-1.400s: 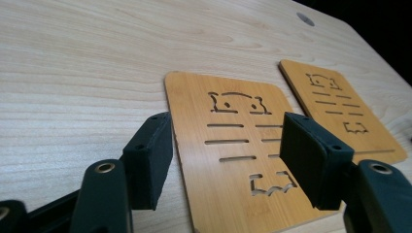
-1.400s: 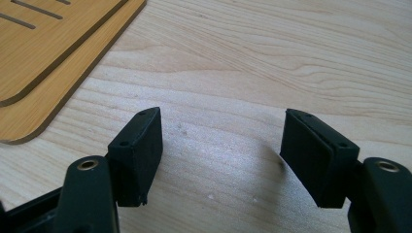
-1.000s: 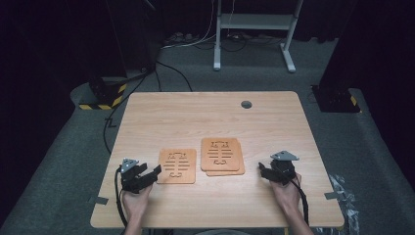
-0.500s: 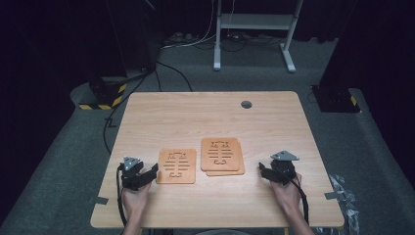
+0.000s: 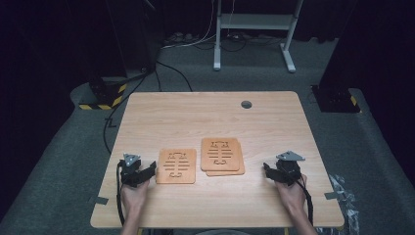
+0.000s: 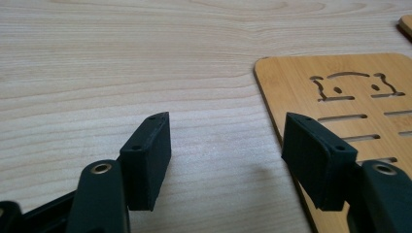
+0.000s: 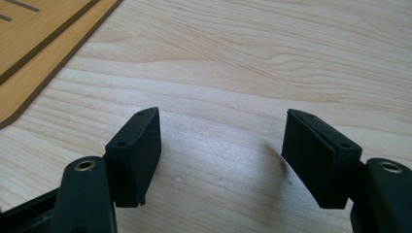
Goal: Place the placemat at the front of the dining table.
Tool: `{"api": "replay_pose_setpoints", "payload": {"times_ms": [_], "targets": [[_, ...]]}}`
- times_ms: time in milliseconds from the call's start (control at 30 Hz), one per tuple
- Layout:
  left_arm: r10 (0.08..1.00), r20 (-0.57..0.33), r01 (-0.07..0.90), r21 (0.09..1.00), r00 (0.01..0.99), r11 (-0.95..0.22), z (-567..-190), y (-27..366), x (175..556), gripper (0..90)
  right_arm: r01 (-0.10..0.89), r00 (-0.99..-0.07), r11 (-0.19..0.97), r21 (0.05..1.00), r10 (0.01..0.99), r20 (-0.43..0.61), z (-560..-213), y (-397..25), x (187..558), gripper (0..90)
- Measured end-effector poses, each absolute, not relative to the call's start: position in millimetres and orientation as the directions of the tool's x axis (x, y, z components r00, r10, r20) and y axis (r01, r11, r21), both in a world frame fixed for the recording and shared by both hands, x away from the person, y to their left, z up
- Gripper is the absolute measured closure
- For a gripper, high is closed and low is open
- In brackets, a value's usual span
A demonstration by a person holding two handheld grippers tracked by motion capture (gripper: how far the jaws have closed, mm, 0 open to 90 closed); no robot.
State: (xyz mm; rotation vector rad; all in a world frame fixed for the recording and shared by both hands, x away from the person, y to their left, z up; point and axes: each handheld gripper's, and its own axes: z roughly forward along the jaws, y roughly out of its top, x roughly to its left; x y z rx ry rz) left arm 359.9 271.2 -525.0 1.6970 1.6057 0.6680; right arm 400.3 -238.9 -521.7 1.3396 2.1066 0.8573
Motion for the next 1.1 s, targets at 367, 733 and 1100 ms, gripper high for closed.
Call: {"api": "replay_pose_setpoints", "payload": {"times_ms": [367,733,1100], "targets": [[0.992,-0.068,0.647,0.762,0.105,-0.016,-527.6,271.2,366.5,34.6,0.62,-0.372,0.292,0.729,0.927,-0.055,-521.6,-248.4,400.7,29.0],[0.993,-0.036,0.653,0.756,0.11,-0.045,-527.7,267.7,371.8,33.7,0.622,-0.367,0.286,0.729,0.929,-0.051,-521.8,-252.5,400.6,28.2],[0.994,-0.005,0.658,0.75,0.113,-0.071,-528.0,265.6,374.0,31.7,0.631,-0.369,0.28,0.724,0.929,-0.038,-521.8,-253.9,401.1,27.9]]}}
